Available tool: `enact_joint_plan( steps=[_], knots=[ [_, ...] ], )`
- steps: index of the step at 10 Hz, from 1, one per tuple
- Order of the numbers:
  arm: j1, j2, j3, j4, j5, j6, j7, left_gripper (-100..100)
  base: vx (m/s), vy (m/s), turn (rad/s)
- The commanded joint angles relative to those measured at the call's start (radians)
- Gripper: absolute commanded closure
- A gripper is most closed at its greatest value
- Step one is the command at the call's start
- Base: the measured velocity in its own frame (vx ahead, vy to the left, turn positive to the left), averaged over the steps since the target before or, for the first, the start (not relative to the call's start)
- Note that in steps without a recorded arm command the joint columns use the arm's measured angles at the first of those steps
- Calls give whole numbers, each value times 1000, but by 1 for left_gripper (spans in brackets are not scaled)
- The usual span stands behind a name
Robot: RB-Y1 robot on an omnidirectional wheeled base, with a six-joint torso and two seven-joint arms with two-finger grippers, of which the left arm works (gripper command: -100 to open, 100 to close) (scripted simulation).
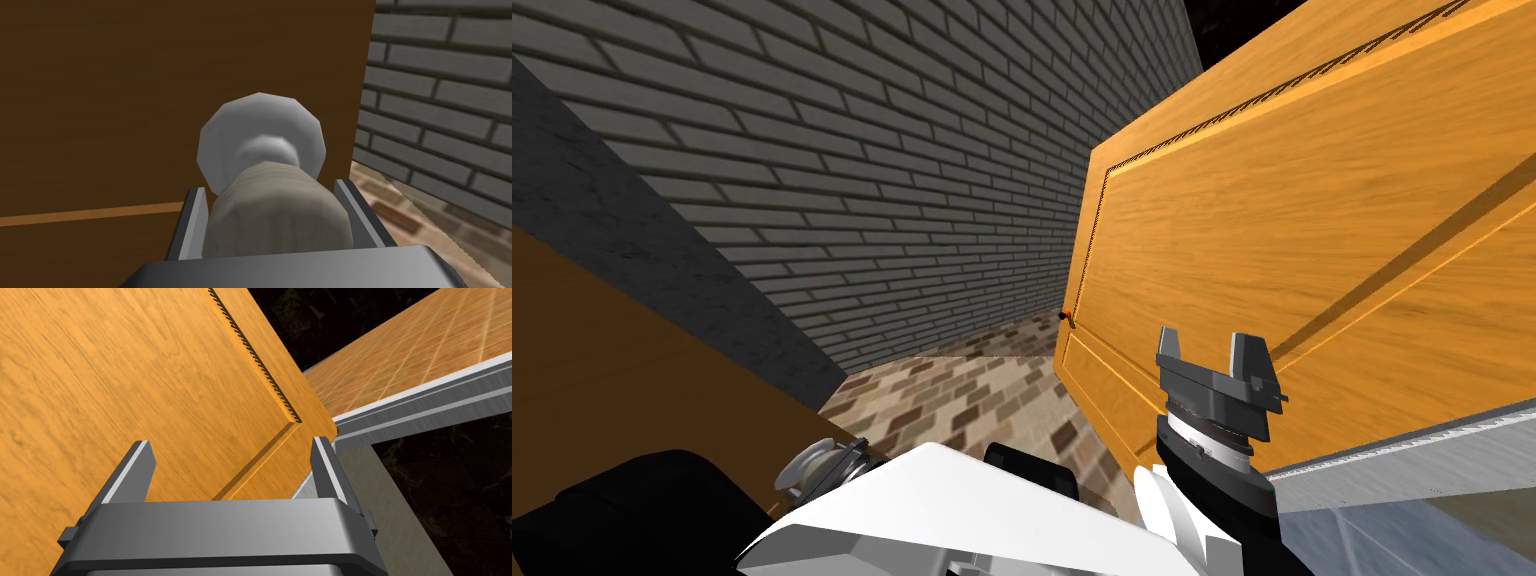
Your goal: Push the door open
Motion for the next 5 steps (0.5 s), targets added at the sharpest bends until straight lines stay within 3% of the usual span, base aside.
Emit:
enact_joint_plan(
  steps=[1,5],
  knots=[
    [1,8,20,19,15,-18,7,100,165,143,56],
    [12,3,45,22,45,-33,5,100,115,139,47]
  ],
)
